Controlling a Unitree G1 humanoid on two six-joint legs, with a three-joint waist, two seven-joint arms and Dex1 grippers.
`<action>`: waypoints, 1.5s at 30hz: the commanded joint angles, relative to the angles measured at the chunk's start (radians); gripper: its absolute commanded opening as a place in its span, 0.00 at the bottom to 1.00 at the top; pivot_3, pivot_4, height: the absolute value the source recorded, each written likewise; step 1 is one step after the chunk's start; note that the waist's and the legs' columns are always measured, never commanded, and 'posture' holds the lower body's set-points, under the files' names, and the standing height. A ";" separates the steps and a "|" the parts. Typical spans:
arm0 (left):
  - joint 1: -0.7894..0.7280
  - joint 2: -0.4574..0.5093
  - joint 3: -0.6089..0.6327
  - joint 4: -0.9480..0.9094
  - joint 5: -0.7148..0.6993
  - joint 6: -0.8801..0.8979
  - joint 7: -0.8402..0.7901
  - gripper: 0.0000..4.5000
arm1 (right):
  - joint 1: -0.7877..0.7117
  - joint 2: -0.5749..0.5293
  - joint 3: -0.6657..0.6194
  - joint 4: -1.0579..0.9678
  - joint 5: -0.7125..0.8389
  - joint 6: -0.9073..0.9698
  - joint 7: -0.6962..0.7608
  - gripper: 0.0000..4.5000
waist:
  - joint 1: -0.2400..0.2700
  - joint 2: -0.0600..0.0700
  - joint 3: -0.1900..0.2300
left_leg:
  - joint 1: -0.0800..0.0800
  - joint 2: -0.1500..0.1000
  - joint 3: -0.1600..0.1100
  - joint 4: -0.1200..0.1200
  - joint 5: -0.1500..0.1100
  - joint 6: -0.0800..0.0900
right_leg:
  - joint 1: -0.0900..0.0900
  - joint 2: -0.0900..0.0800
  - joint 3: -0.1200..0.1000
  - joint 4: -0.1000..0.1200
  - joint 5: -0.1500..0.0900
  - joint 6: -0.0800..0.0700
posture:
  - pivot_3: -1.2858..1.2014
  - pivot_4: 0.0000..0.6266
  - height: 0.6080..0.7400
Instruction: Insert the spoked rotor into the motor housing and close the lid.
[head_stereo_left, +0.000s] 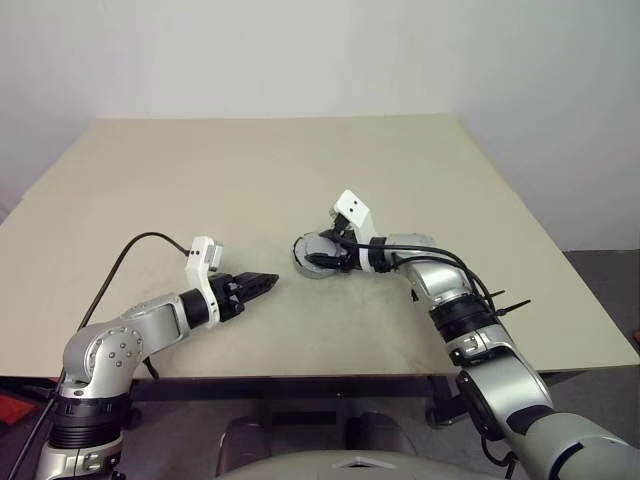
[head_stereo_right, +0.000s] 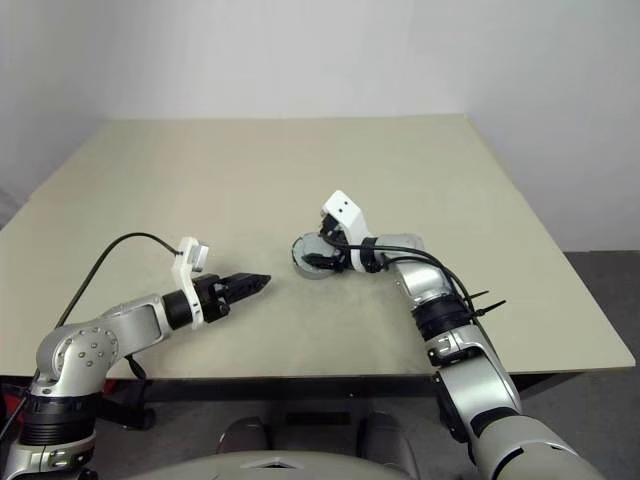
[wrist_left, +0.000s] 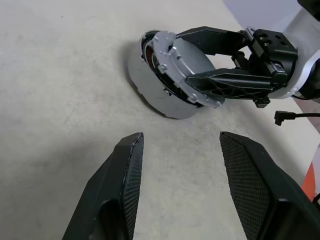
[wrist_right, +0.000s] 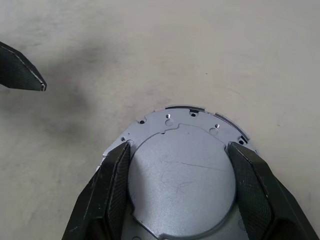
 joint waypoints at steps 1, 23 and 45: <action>0.000 0.003 0.024 -0.038 -0.007 -0.009 0.002 0.57 | -0.018 0.010 0.008 0.012 -0.013 -0.009 -0.013 0.66 | -0.003 0.000 0.000 | 0.000 0.000 0.000 0.000 0.000 0.000 | 0.000 0.000 0.000 0.000 0.000 0.001 | 0.52 0.00 1.00; 0.011 -0.002 0.024 -0.032 -0.008 -0.014 0.006 0.57 | -0.048 0.043 0.025 0.032 -0.044 0.014 -0.041 0.66 | -0.005 0.000 0.000 | 0.002 0.000 0.000 0.000 0.000 0.000 | 0.001 0.000 0.000 0.001 -0.002 0.004 | 0.52 0.00 1.00; 0.003 0.001 0.029 -0.020 0.003 -0.019 0.003 0.57 | -0.022 0.027 0.034 0.041 -0.059 0.006 -0.011 0.66 | -0.004 0.000 0.000 | 0.002 0.000 0.000 -0.001 0.000 0.000 | 0.001 0.000 0.000 0.000 0.000 0.000 | 0.52 0.00 1.00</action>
